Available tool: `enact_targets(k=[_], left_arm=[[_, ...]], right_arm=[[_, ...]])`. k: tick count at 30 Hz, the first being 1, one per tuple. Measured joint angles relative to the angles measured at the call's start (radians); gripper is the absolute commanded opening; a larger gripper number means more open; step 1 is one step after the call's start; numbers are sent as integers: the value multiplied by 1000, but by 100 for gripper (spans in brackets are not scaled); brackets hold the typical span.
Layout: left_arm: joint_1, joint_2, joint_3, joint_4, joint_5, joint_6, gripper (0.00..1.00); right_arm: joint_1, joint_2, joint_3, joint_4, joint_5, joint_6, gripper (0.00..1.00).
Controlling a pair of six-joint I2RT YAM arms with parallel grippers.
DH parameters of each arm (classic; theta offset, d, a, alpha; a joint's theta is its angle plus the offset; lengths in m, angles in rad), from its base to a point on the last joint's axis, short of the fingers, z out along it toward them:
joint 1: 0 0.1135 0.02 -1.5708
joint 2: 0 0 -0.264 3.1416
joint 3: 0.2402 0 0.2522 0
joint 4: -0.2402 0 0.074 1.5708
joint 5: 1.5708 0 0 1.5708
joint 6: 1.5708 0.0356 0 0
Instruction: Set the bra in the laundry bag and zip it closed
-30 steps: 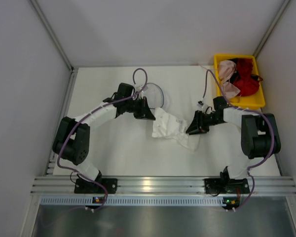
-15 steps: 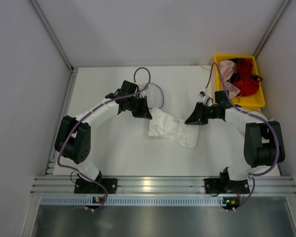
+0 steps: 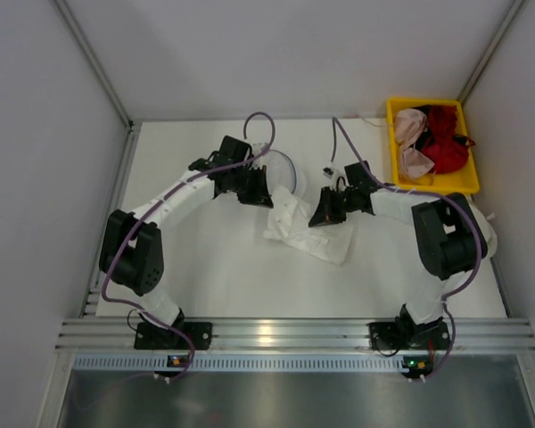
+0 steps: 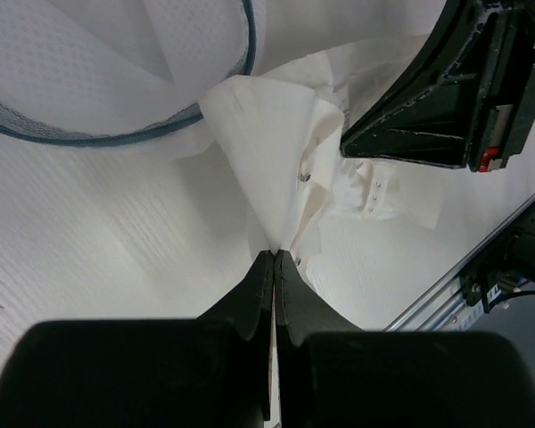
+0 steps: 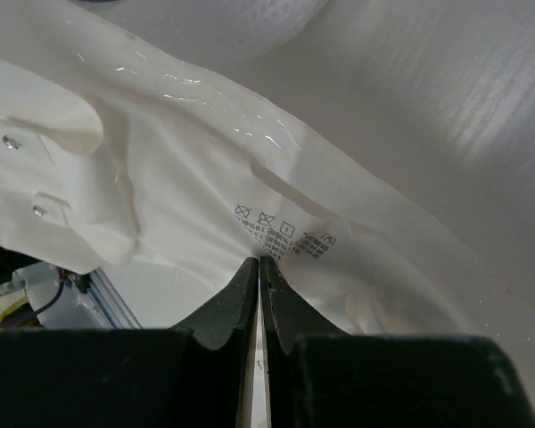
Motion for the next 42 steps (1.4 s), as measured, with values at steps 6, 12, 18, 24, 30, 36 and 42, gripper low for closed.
enact_targets(k=[6, 12, 18, 24, 30, 36, 42], left_arm=[[-37, 0, 30, -51, -17, 11, 0], [-80, 6, 50, -72, -19, -18, 0], [-112, 61, 107, -76, -17, -67, 0], [-123, 72, 120, -96, -47, -76, 0], [-123, 72, 134, -134, -111, -63, 0], [-123, 72, 170, -166, -175, -34, 0], [-123, 72, 171, -185, -208, -23, 0]], right_arm=[[41, 48, 25, 27, 22, 10, 6], [50, 40, 77, 42, 3, 27, 9], [49, 16, 77, 30, -5, 21, 13], [-41, -53, 147, -183, -24, -103, 27], [-224, -189, 218, -396, 6, -260, 34], [-327, -209, 194, -602, 55, -353, 54], [-409, -126, 121, -686, 60, -375, 56]])
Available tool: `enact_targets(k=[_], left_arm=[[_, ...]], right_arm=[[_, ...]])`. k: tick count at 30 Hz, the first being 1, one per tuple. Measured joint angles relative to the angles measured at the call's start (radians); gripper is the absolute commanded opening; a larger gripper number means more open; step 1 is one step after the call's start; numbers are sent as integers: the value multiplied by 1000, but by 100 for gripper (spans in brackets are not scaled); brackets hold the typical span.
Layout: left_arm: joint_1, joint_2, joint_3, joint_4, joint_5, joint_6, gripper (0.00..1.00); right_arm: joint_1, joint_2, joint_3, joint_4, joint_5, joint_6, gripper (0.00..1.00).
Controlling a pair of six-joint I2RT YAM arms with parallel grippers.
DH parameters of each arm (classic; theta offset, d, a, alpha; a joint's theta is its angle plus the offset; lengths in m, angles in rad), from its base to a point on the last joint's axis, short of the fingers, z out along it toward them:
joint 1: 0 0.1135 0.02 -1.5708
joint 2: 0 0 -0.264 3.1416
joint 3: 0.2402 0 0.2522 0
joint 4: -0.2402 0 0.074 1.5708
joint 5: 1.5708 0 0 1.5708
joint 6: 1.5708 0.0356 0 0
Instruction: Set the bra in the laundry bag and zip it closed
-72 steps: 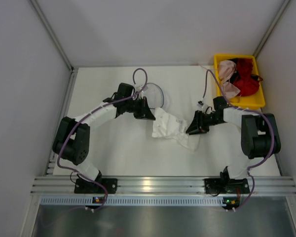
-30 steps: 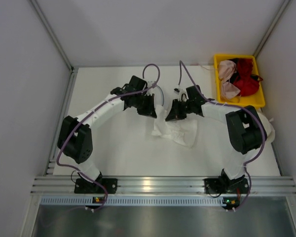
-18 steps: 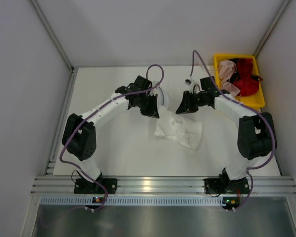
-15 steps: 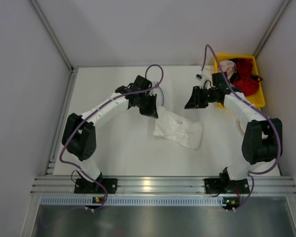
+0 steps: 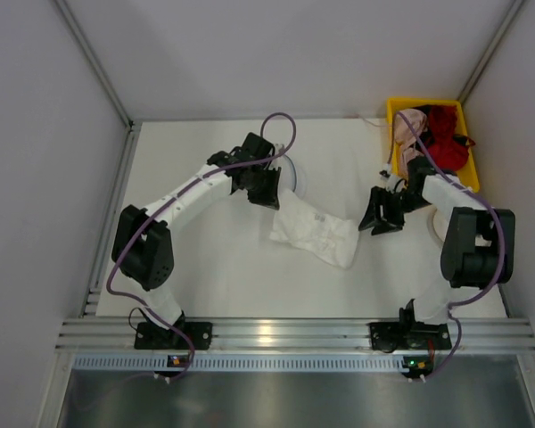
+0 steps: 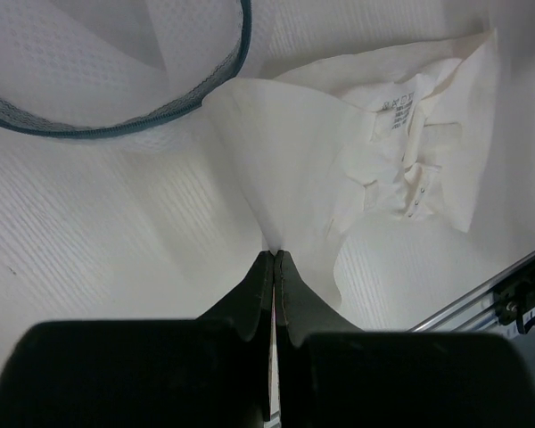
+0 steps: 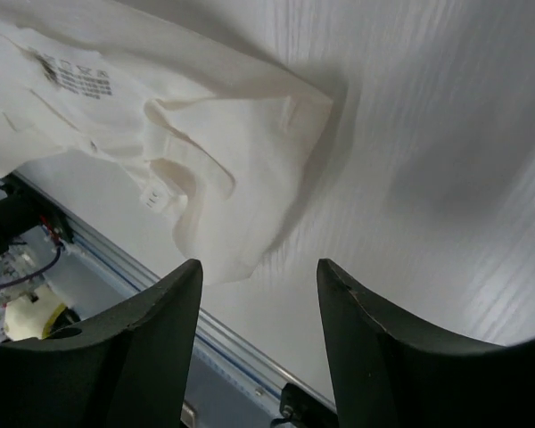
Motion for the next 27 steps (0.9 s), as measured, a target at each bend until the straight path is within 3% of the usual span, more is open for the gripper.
enact_targets(k=[11, 15, 19, 21, 27], left_arm=[[0, 40, 49, -5, -13, 8, 0], [0, 58, 55, -5, -6, 12, 0], [0, 83, 66, -8, -3, 15, 0], [0, 90, 69, -8, 0, 15, 0], [-19, 101, 132, -17, 29, 14, 0]], right_arm=[[11, 59, -246, 141, -134, 98, 44], [29, 63, -252, 243, -169, 158, 33], [44, 64, -249, 319, -187, 196, 7], [61, 63, -240, 330, -192, 203, 0], [103, 46, -202, 355, -207, 245, 0]])
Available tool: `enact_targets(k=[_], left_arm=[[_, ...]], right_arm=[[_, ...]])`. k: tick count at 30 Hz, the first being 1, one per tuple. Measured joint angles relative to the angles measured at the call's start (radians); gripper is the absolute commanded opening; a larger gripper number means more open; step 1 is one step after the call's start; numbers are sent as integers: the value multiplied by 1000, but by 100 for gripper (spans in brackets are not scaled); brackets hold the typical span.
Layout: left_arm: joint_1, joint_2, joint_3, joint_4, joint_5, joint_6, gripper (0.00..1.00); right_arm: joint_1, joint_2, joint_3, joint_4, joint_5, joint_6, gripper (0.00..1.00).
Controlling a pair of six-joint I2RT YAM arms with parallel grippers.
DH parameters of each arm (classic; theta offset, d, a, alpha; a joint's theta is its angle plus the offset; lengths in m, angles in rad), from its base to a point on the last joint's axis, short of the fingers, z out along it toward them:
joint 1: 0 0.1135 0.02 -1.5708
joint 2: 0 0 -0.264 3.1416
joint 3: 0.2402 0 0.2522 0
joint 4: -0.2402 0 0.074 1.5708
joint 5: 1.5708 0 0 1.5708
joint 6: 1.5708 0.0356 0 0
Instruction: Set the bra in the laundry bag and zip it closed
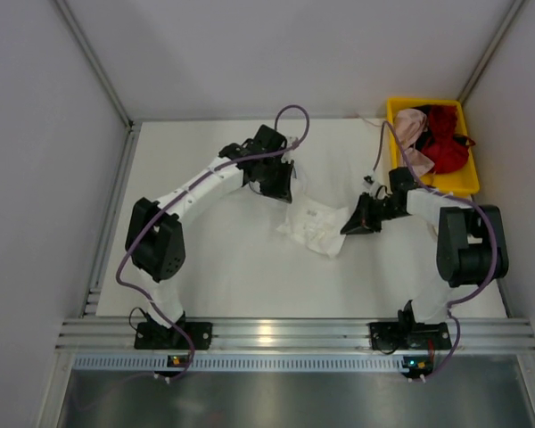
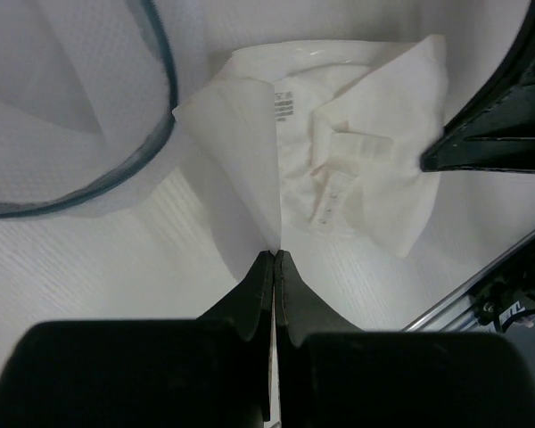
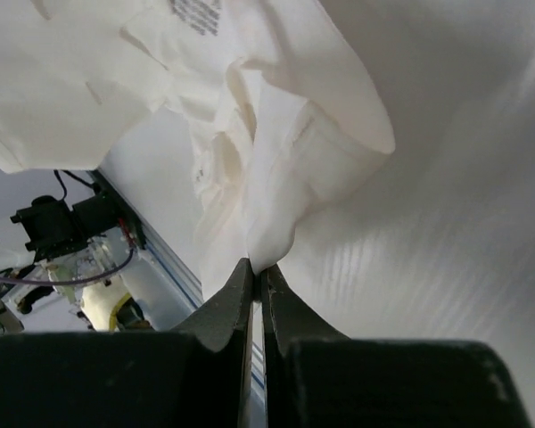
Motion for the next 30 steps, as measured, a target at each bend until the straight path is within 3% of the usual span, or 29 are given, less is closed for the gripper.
enact_targets(k=[6, 12, 15, 23, 24, 25, 30], left_arm=[[-111, 43, 86, 5, 66, -21, 0], [-174, 210, 153, 41, 205, -81, 0], [-176, 299, 187, 73, 272, -114, 0], [-166, 375, 208, 190, 358, -195, 0], [-166, 383, 214, 201, 363, -203, 0], [-166, 389, 220, 212, 368, -211, 0], [-164, 421, 229, 265, 390, -255, 0]], right_arm=[[56, -48, 19, 27, -24, 29, 0], [62, -48, 22, 32, -29, 26, 2], [62, -48, 22, 23, -29, 10, 31], [-17, -48, 17, -65, -27, -134, 67], [-38, -50, 12, -68, -29, -144, 87], [-57, -50, 5, -70, -30, -146, 94], [-100, -78, -77, 15, -41, -75, 99]])
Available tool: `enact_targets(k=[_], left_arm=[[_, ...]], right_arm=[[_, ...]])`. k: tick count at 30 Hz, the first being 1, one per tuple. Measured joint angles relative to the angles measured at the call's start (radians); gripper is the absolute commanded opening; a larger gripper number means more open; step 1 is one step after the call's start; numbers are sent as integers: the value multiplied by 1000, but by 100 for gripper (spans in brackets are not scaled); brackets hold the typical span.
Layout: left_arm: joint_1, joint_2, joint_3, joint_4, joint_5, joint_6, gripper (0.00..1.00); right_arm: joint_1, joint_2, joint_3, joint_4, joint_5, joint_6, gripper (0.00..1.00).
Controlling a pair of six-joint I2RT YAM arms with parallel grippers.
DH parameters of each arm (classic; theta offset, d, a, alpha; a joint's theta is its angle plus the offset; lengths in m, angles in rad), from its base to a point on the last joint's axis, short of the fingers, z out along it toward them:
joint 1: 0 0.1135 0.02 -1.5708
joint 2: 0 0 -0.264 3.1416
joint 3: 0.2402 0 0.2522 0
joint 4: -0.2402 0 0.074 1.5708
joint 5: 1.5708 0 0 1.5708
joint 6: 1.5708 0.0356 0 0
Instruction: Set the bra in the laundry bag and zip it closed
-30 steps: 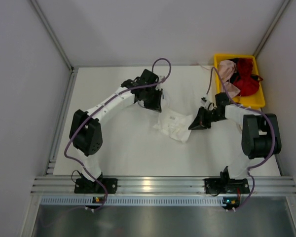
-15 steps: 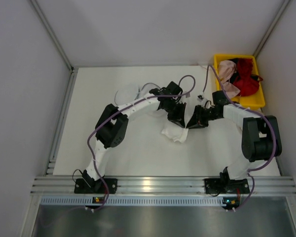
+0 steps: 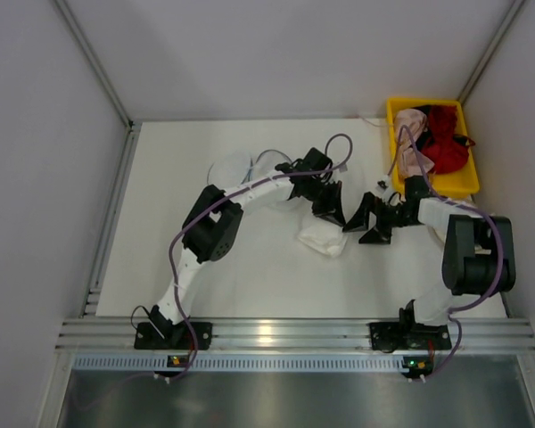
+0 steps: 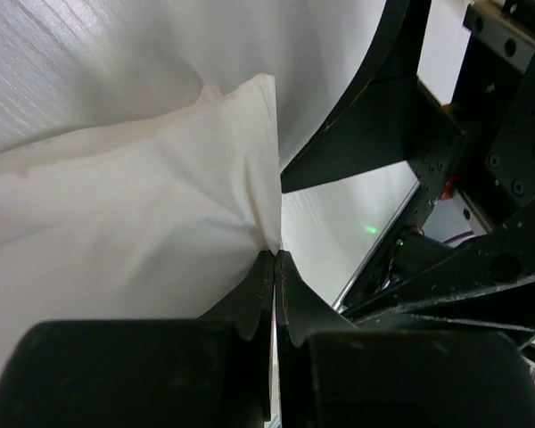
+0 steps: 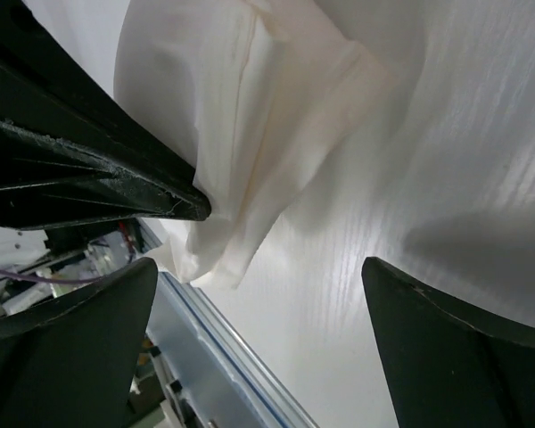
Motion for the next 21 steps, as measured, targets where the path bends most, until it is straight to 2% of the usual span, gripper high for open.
enact_targets(k=[6, 14, 17, 21], left_arm=[[11, 24, -2, 39, 21, -52, 0], [27, 24, -32, 84, 61, -84, 0], [28, 24, -40, 98, 70, -97, 0], [29, 24, -57, 125, 75, -111, 0]], right_arm=[[29, -2, -96, 179, -32, 174, 99], [130, 11, -203, 441, -68, 406, 92], [138, 24, -245, 589, -71, 522, 88], [151, 56, -278, 741, -66, 639, 77]])
